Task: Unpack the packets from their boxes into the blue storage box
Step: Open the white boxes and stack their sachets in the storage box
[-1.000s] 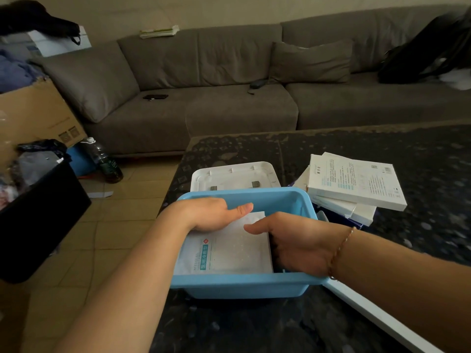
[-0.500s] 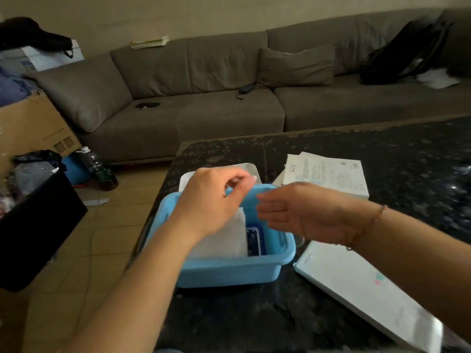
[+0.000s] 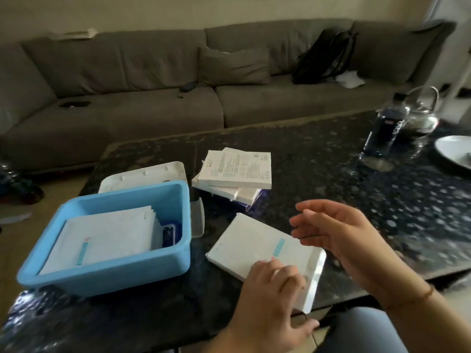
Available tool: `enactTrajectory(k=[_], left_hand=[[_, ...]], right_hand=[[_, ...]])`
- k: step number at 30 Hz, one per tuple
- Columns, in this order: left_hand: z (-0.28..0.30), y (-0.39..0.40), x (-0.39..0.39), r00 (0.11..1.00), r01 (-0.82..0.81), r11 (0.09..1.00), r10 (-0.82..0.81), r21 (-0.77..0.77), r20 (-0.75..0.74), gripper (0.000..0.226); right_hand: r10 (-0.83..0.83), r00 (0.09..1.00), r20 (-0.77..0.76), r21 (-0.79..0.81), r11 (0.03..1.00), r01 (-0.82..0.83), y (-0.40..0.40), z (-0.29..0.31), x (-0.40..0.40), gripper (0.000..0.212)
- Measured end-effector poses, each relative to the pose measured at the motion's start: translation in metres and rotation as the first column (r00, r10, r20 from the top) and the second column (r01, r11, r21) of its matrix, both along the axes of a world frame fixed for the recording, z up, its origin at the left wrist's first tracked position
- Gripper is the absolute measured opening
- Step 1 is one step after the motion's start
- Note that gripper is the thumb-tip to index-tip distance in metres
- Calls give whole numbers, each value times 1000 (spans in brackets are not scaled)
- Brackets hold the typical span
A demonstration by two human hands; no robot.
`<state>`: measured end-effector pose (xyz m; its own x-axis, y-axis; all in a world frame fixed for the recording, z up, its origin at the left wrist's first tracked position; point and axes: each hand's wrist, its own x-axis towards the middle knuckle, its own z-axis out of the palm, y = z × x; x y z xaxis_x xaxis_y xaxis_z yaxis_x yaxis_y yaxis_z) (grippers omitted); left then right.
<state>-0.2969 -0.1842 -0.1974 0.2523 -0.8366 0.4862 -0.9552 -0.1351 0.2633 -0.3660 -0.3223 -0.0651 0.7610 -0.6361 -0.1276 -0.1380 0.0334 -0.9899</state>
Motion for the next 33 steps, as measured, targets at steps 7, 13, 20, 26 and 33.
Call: enactTrajectory(k=[7, 13, 20, 26, 33], left_hand=[[5, -3, -6, 920, -225, 905, 76, -361, -384, 14], [32, 12, 0, 804, -395, 820, 91, -414, -587, 12], [34, 22, 5, 829, -357, 832, 72, -425, -554, 28], [34, 23, 7, 867, -326, 839, 82, -436, -492, 31], [32, 24, 8, 862, -274, 856, 16, -438, -506, 29]], right_hand=[[-237, 962, 135, -374, 887, 271, 7, -61, -45, 21], [61, 993, 98, -857, 512, 53, 27, -89, -30, 22], [193, 965, -178, -954, 206, -217, 37, -100, -10, 48], [171, 973, -153, -980, 103, -172, 33, -107, -7, 39], [218, 975, 37, -988, 152, 3, 23, -107, -41, 24]])
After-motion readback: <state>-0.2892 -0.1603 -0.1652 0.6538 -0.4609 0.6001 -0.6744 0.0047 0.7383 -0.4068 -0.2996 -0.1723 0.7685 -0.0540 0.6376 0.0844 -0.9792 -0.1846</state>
